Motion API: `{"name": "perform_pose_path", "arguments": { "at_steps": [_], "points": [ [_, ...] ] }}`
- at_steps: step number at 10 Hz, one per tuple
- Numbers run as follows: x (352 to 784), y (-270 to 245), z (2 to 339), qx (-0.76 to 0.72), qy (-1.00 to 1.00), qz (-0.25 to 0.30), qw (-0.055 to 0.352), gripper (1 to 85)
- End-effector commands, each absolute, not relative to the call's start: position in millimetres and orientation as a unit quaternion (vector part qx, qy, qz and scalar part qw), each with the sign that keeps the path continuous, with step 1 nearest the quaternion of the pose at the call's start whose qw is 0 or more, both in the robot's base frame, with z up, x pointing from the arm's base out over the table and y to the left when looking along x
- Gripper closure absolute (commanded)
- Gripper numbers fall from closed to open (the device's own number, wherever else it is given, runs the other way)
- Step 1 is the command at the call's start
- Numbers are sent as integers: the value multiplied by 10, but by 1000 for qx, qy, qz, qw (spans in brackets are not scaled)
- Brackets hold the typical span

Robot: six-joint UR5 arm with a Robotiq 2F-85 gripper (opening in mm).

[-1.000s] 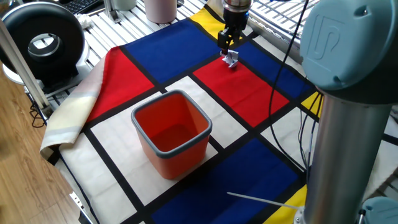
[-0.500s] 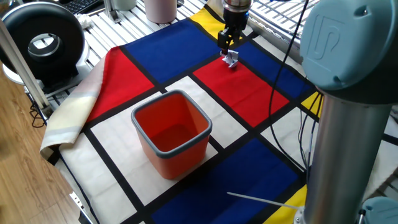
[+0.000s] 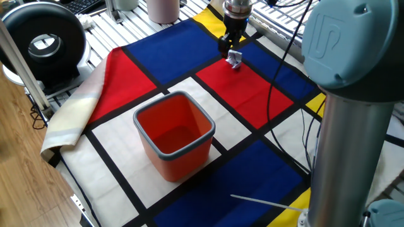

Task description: Put the garbage in the trash can

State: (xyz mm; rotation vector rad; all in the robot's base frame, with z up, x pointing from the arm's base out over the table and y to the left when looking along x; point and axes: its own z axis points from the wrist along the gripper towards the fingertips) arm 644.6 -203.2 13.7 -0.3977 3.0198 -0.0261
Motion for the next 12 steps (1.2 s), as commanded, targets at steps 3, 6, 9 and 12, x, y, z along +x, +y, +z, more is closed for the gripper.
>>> {"name": "perform_pose_path", "arguments": {
  "at_steps": [3, 6, 9, 12],
  "points": [
    [6437, -2045, 36, -132, 989, -2, 60, 227],
    [6445, -2062, -16, -135, 989, -1, 67, 247],
    [6450, -2153, -26, -119, 990, -16, 67, 417],
    [6445, -2258, 129, -108, 992, -31, 52, 557]
  ]
}}
